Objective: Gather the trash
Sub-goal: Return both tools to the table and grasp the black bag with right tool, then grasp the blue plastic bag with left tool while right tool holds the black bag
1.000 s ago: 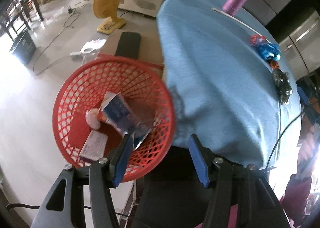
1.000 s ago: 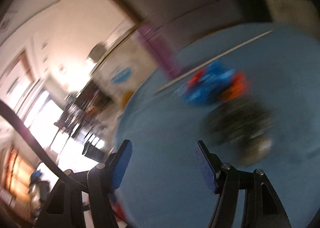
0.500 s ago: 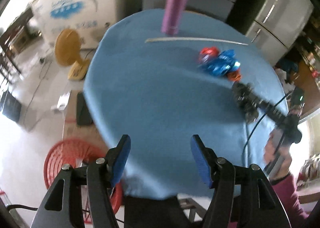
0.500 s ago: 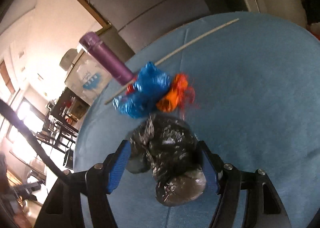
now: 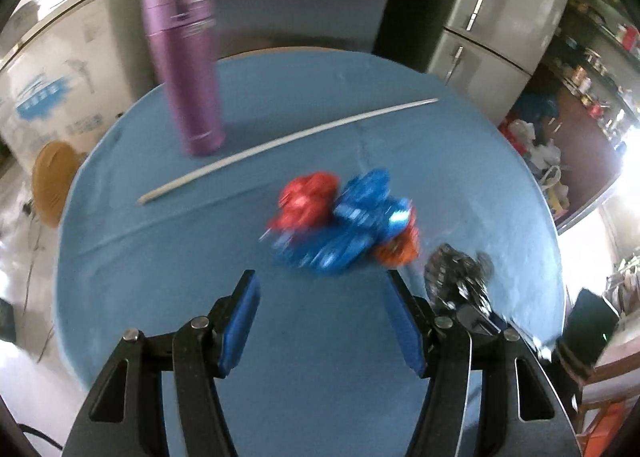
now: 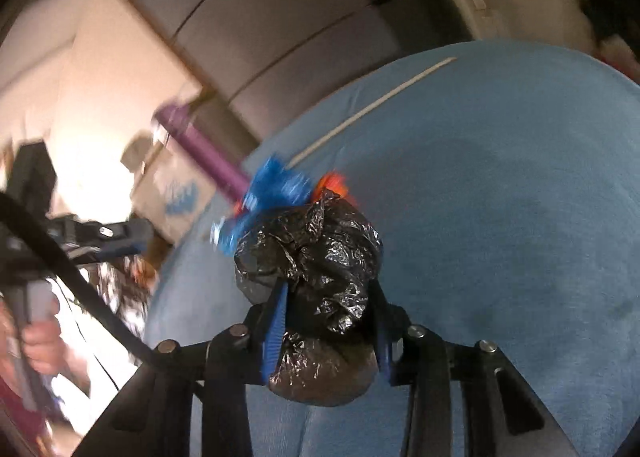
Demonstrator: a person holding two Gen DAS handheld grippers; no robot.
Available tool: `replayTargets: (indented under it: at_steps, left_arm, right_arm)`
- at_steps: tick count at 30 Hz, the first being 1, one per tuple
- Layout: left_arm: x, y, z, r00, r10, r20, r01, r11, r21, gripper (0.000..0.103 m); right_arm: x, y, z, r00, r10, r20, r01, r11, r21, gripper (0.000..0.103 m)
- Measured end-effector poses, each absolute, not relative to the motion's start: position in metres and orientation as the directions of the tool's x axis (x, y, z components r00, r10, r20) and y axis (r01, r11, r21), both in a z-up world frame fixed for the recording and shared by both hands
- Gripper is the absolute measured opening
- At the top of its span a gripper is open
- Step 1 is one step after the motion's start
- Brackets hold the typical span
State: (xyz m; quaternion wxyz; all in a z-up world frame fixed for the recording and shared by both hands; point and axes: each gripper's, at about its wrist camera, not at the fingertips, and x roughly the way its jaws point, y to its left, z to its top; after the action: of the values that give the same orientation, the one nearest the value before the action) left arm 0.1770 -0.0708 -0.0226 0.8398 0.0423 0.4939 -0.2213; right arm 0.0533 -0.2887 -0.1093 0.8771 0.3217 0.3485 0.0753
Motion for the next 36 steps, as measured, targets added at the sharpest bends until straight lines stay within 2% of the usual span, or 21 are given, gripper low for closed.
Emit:
replayTargets:
  at_steps: [2,4,11,16,18,19,24,27,36]
  left_arm:
    - [0.186,-0.092,-0.027,0.411,-0.339,-0.846,0.445,0.885,-0.139,0.064]
    - [0.196,-0.114,-0.034,0.411,-0.321,-0.853,0.462,0.880,-0.108,0.064]
    - [0.220,-0.167,-0.054,0.381,-0.303,-0.874,0.517,0.853,-0.070,0.064]
    - [0.226,-0.177,-0.075,0.391,-0.253,-0.885,0.529,0.848,-0.009,0.064]
    - [0.226,-0.172,-0.077,0.403,-0.261,-0.877,0.518,0.855,-0.016,0.055]
    - [0.226,-0.171,-0.076,0.408,-0.264,-0.874,0.516,0.857,-0.018,0.048]
    - [0.213,-0.160,-0.075,0.414,-0.270,-0.870,0.509,0.860,-0.024,0.040]
    - [0.198,-0.151,-0.072,0.428,-0.270,-0.862,0.502,0.864,-0.021,0.030]
    - [0.150,-0.101,-0.067,0.390,-0.302,-0.870,0.475,0.875,-0.091,0.028]
  right_arm:
    - [0.044,-0.302,-0.110,0.787,0.328,-0.523,0.123,0.747,0.653,0.040]
    - [0.038,-0.312,-0.111,0.800,0.292,-0.524,0.171,0.727,0.665,0.040]
    - [0.031,-0.329,-0.119,0.802,0.299,-0.517,0.223,0.653,0.724,0.040]
    - [0.029,-0.334,-0.124,0.799,0.304,-0.518,0.233,0.638,0.734,0.040]
    - [0.029,-0.335,-0.124,0.799,0.301,-0.520,0.235,0.639,0.732,0.040]
    - [0.028,-0.335,-0.123,0.800,0.299,-0.520,0.234,0.642,0.730,0.040]
    - [0.033,-0.329,-0.121,0.801,0.288,-0.524,0.229,0.661,0.714,0.040]
    - [0.032,-0.326,-0.118,0.805,0.275,-0.526,0.227,0.676,0.701,0.040]
    - [0.029,-0.319,-0.115,0.805,0.257,-0.534,0.223,0.704,0.675,0.040]
